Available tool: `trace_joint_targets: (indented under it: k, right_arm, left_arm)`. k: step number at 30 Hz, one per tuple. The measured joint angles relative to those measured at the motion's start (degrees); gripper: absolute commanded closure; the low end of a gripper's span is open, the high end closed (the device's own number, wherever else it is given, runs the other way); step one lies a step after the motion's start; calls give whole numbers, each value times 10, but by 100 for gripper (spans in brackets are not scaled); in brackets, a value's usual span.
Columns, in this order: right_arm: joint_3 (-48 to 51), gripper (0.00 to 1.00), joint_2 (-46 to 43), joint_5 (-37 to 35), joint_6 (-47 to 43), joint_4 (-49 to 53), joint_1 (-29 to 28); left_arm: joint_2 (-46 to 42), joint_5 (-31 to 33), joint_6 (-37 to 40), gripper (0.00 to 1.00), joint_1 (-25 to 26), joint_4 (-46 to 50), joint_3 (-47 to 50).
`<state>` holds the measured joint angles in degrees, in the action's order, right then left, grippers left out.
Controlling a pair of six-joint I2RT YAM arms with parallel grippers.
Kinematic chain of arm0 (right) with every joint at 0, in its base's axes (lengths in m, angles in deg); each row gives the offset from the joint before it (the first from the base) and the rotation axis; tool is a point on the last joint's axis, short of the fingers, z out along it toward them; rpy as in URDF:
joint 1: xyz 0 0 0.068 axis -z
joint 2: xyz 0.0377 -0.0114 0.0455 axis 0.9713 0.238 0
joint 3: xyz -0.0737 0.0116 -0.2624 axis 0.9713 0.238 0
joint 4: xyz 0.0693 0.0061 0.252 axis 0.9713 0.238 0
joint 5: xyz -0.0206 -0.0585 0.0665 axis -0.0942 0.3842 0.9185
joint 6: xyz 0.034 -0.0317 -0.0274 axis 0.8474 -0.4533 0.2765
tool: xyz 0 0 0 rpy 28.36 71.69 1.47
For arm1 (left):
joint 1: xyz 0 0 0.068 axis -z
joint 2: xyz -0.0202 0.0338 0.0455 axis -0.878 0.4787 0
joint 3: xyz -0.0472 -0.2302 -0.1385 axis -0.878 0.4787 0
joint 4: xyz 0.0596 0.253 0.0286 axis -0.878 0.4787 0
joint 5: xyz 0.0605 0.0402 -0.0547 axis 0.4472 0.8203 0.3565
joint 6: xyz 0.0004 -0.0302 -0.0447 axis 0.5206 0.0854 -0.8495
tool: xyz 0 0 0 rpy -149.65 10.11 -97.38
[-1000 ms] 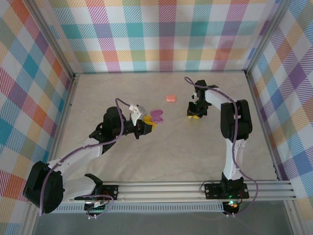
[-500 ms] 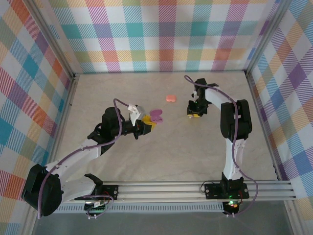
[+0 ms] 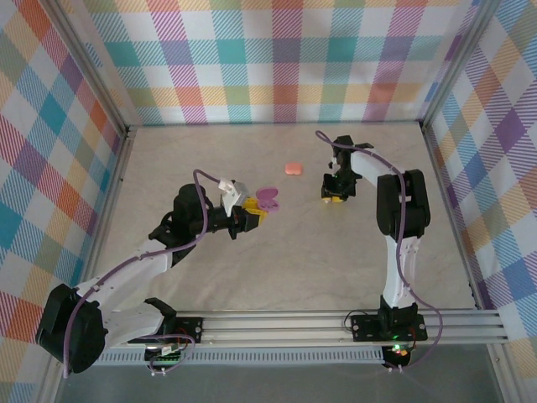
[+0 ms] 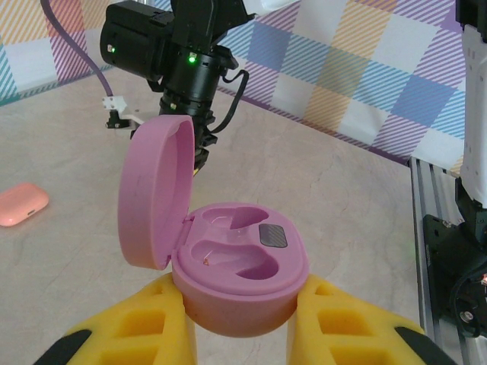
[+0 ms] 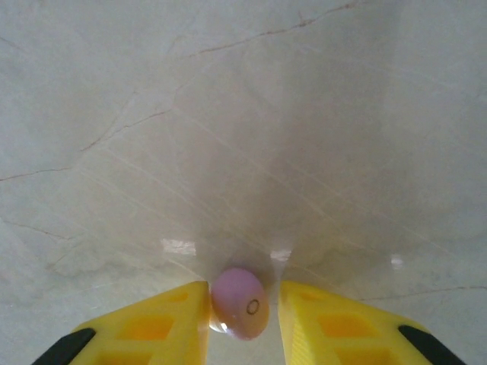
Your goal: Insert wireless bluetooth earbuds into charging case
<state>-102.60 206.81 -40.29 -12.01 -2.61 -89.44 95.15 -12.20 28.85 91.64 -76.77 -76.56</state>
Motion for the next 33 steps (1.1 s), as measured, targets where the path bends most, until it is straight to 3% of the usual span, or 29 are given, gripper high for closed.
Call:
trace_joint_targets:
  k: [4, 18, 33]
  right_arm:
    - [-2, 81, 1, -3, -3, 0, 0]
    - [-3, 86, -11, -15, -37, 12, -10]
    - [11, 87, -242, -110, -105, 48, -107]
  left_arm:
    - [0, 0, 0, 82, 0, 0, 0]
    - [-3, -1, 0, 82, 0, 0, 0]
    - [-4, -2, 0, 82, 1, -1, 0]
